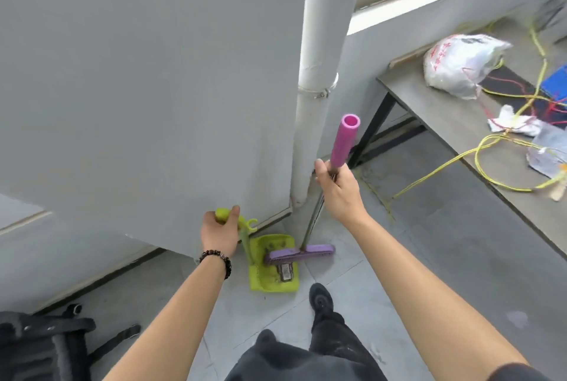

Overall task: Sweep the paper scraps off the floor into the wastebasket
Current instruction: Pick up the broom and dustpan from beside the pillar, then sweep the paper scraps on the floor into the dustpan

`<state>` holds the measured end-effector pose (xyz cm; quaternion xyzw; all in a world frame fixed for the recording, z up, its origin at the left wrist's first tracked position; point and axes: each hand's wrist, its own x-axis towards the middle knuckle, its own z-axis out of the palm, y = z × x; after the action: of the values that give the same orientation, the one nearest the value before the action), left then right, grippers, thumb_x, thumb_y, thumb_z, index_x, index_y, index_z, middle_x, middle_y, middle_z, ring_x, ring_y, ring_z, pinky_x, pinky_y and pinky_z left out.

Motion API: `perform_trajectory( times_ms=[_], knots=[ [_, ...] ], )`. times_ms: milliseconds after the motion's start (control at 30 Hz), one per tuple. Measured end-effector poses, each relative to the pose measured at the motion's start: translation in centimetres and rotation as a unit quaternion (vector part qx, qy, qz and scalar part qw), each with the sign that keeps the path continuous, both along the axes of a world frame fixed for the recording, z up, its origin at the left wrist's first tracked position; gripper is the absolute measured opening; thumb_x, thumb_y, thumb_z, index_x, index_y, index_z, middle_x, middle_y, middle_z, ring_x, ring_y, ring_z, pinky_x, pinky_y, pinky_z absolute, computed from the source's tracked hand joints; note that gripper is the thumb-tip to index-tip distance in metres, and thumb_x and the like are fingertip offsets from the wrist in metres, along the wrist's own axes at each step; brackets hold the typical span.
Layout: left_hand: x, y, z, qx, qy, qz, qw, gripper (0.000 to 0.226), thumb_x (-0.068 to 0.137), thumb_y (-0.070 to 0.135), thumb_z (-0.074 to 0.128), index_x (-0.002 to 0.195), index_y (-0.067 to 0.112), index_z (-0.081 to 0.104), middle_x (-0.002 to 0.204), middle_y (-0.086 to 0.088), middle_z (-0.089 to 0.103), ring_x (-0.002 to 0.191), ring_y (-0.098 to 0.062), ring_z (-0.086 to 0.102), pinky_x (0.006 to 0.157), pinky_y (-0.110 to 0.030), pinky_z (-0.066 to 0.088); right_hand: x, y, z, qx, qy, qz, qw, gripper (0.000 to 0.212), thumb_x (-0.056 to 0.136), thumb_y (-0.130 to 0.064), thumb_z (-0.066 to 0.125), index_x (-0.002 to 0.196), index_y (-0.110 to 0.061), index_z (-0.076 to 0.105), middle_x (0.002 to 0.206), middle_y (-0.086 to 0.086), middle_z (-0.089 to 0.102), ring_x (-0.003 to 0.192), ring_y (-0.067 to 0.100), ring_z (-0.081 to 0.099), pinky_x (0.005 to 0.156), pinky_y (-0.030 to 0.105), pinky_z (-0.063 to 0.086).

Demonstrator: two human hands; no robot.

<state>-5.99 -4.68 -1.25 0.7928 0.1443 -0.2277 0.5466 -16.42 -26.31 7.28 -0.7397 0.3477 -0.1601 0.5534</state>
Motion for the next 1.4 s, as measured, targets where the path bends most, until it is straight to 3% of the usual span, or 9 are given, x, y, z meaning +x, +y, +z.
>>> perform_trajectory(
  times_ms=[233,333,400,467,567,733,900,1067,1400],
  knots=[
    [-3.0,4.1,-2.4,0.089,0.074,-0.085,0.990,0.038,0.070,0.032,0.075,0.094,0.004,0.064,0.069,-0.007,0.073,0.063,-0.019,0.070,0.056,-0.026,0.047,-8.5,4.5,-4.4,-0.021,0.189,-0.085,0.978,0.039,0.098,-0.053,0.041,0.070,-0.024,0.041,0.066,0.001,0.046,0.076,0.022,0.043,0.061,0.030,0.037],
    [-3.2,5.5,-2.7,0.056,0.071,-0.139,0.986,0.051,0.072,0.028,0.079,0.112,0.013,0.051,0.073,-0.008,0.072,0.059,-0.022,0.071,0.068,-0.038,0.061,-10.9,5.6,-4.5,0.015,0.268,-0.107,0.957,0.048,0.094,-0.064,0.035,0.098,-0.020,0.054,0.080,0.005,0.057,0.089,0.027,0.053,0.080,0.040,0.048],
    [-2.9,5.4,-2.6,0.103,0.029,-0.225,0.968,0.039,0.078,0.025,0.072,0.108,0.028,0.048,0.073,-0.005,0.069,0.064,-0.029,0.069,0.070,-0.041,0.060,-11.8,6.5,-3.8,0.160,0.211,-0.141,0.954,0.045,0.096,-0.057,0.042,0.117,-0.018,0.051,0.086,0.006,0.054,0.082,0.025,0.058,0.078,0.042,0.054],
    [-2.3,5.0,-2.5,0.184,-0.031,-0.308,0.933,0.024,0.080,0.026,0.068,0.099,0.027,0.054,0.079,-0.002,0.067,0.075,-0.030,0.065,0.068,-0.034,0.052,-12.5,7.0,-3.3,0.317,0.091,-0.161,0.930,0.032,0.103,-0.026,0.045,0.132,-0.015,0.044,0.100,0.013,0.058,0.087,0.026,0.064,0.080,0.036,0.054],
    [-1.2,4.3,-2.5,0.262,-0.104,-0.396,0.874,0.020,0.082,0.036,0.066,0.094,0.024,0.056,0.092,-0.005,0.062,0.081,-0.031,0.061,0.065,-0.031,0.046,-13.8,7.5,-3.4,0.488,-0.073,-0.259,0.830,0.052,0.092,0.008,0.029,0.137,-0.012,0.046,0.124,0.024,0.057,0.109,0.034,0.063,0.093,0.042,0.053],
    [-1.6,2.6,-1.9,0.383,-0.198,-0.559,0.708,0.027,0.089,0.041,0.056,0.102,0.017,0.052,0.100,-0.006,0.061,0.090,-0.030,0.063,0.066,-0.032,0.046,-14.9,8.5,-4.2,0.593,-0.153,-0.365,0.701,0.033,0.097,-0.020,0.044,0.124,-0.007,0.055,0.117,0.027,0.055,0.096,0.041,0.066,0.076,0.042,0.061],
    [-3.7,0.6,-0.9,0.465,-0.246,-0.617,0.586,0.017,0.089,0.036,0.053,0.094,0.020,0.059,0.083,0.000,0.062,0.080,-0.024,0.062,0.063,-0.027,0.044,-17.4,9.8,-6.3,0.721,-0.070,-0.356,0.590,0.015,0.100,-0.007,0.040,0.098,0.003,0.051,0.091,0.010,0.054,0.046,0.013,0.057,0.035,0.014,0.045],
    [-6.8,-1.7,-1.1,0.495,-0.212,-0.686,0.489,0.019,0.089,0.023,0.052,0.103,0.019,0.065,0.105,-0.002,0.069,0.098,-0.023,0.066,0.072,-0.028,0.046,-21.4,11.5,-7.7,0.696,-0.003,-0.388,0.604,0.027,0.103,-0.020,0.039,0.079,-0.008,0.042,0.066,0.000,0.041,0.024,0.004,0.036,0.024,0.011,0.028],
    [-14.4,-1.2,0.6,0.459,-0.183,-0.693,0.525,0.024,0.087,0.020,0.048,0.106,0.015,0.062,0.108,-0.005,0.068,0.096,-0.026,0.064,0.078,-0.031,0.049,-29.7,13.0,-7.1,0.508,0.119,-0.396,0.756,0.021,0.095,-0.003,0.040,0.074,-0.008,0.043,0.061,0.005,0.041,0.025,0.007,0.035,0.029,0.012,0.028]
  ],
)
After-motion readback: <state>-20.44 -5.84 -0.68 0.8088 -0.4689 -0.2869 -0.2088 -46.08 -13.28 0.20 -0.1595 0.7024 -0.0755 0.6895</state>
